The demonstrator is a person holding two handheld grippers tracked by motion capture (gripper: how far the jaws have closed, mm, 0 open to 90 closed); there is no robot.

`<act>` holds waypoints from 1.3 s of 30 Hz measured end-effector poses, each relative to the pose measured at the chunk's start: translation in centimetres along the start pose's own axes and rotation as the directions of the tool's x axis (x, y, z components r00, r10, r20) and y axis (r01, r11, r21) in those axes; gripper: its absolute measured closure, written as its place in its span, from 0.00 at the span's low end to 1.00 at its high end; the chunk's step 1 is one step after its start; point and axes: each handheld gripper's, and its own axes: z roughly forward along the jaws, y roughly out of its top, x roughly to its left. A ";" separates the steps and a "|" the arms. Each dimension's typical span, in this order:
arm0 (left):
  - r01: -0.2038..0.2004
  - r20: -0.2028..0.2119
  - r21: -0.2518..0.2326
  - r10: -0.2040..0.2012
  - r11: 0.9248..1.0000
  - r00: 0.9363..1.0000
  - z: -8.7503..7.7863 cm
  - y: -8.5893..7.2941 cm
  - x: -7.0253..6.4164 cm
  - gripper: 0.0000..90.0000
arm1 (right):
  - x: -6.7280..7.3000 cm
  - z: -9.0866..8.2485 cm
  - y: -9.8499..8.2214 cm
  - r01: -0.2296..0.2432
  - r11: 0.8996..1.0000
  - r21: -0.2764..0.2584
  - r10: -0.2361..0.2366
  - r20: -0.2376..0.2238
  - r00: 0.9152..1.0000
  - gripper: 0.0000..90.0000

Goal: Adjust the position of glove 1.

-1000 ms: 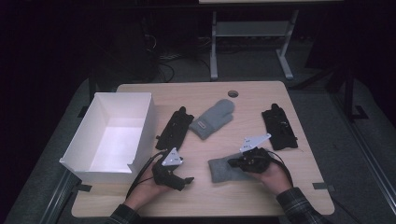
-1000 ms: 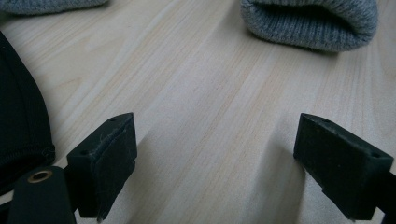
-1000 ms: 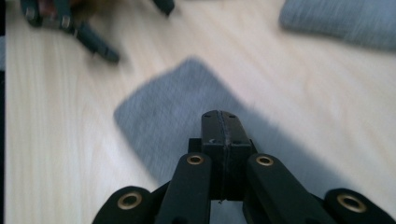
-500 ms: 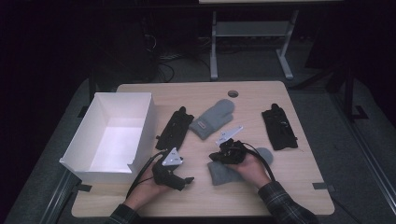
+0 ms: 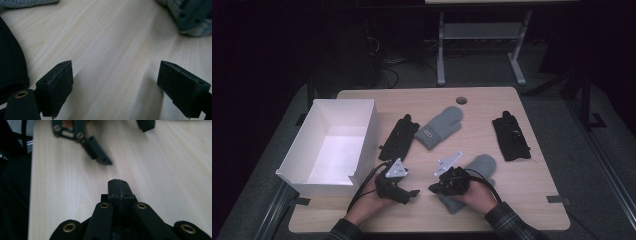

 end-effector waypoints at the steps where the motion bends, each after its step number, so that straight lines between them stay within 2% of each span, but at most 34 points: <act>1: 0.000 0.000 0.000 0.000 1.000 1.000 0.0 0.0 0.0 0.14 | 0.0 0.0 0.0 0.000 1.000 0.000 0.000 0.000 1.000 1.00; 4: 0.000 -0.001 -0.005 0.000 1.000 1.000 0.0 0.0 0.0 0.14 | 0.6 -0.5 -0.4 0.006 1.000 -0.007 -0.006 -0.002 1.000 1.00; 6: 0.000 0.000 -0.005 0.000 1.000 1.000 0.0 0.0 0.0 0.14 | 0.6 -1.2 -0.4 0.001 1.000 -0.031 0.000 0.025 1.000 1.00; 7: 0.000 0.000 -0.005 0.000 1.000 1.000 0.0 0.0 0.0 0.14 | 0.2 -2.1 -0.5 -0.035 0.997 -0.066 0.038 0.042 0.998 1.00; 9: 0.000 0.000 -0.003 0.000 1.000 1.000 0.0 0.0 0.0 0.14 | -0.7 -3.2 -0.9 -0.059 0.995 -0.082 0.065 0.074 0.995 1.00; 12: -0.006 -0.003 -0.004 0.005 1.000 1.000 0.0 0.0 0.0 0.14 | -2.0 -5.0 -2.2 -0.106 0.990 -0.092 0.117 0.130 0.985 1.00; 14: 0.000 -0.001 -0.006 0.000 1.000 1.000 0.1 0.0 0.0 0.14 | -2.6 -6.2 -3.3 -0.149 0.982 -0.114 0.165 0.151 0.975 1.00; 15: 0.000 -0.001 -0.009 0.000 1.000 1.000 0.1 0.0 0.0 0.14 | -2.6 -6.2 -3.3 -0.149 0.982 -0.114 0.165 0.151 0.975 1.00; 16: 0.000 -0.001 -0.009 0.000 1.000 1.000 0.1 0.0 0.0 0.14 | -3.0 -7.4 -4.4 -0.165 0.979 -0.123 0.186 0.180 0.966 1.00; 19: 0.001 -0.002 -0.010 -0.001 1.000 1.000 0.1 0.0 0.0 0.14 | -3.1 -8.6 -5.9 -0.187 0.976 -0.113 0.207 0.216 0.954 1.00; 21: 0.001 -0.002 -0.010 -0.001 1.000 1.000 0.1 0.0 0.0 0.14 | -3.1 -8.8 -6.4 -0.194 0.975 -0.109 0.214 0.221 0.951 1.00; 22: -0.007 -0.004 -0.003 0.007 1.000 1.000 0.1 0.0 0.0 0.14 | -3.1 -8.6 -7.2 -0.206 0.976 -0.075 0.218 0.222 0.950 1.00; 25: -0.004 -0.002 -0.006 0.004 1.000 1.000 0.1 0.0 0.0 0.14 | -3.1 -8.0 -7.6 -0.211 0.976 -0.048 0.216 0.213 0.953 1.00; 27: -0.004 -0.002 -0.006 0.004 1.000 1.000 0.1 0.0 0.0 0.14 | -2.9 -6.4 -7.3 -0.195 0.981 -0.016 0.194 0.194 0.962 1.00; 29: -0.004 -0.002 -0.006 0.004 1.000 1.000 0.1 0.0 0.0 0.14 | -2.8 -6.0 -7.0 -0.192 0.981 -0.013 0.191 0.186 0.964 1.00; 30: -0.002 -0.003 -0.007 0.002 1.000 1.000 0.1 0.0 0.0 0.14 | -2.5 -5.3 -6.3 -0.173 0.985 -0.008 0.172 0.169 0.971 1.00; 33: -0.009 -0.004 -0.002 0.009 1.000 1.000 0.1 0.0 0.0 0.14 | -2.1 -4.7 -5.7 -0.155 0.988 -0.007 0.154 0.169 0.974 1.00; 34: -0.001 -0.001 -0.008 0.001 1.000 1.000 0.1 0.0 0.0 0.14 | -1.7 -4.2 -5.3 -0.133 0.991 -0.002 0.132 0.167 0.977 1.00; 37: -0.001 -0.002 -0.009 0.001 1.000 1.000 0.1 0.0 0.0 0.14 | -1.5 -3.9 -4.9 -0.114 0.994 -0.005 0.113 0.174 0.978 1.00; 39: -0.001 -0.003 -0.008 0.001 1.000 1.000 0.1 0.0 0.0 0.14 | -1.5 -4.5 -4.9 -0.129 0.991 -0.040 0.134 0.170 0.976 0.92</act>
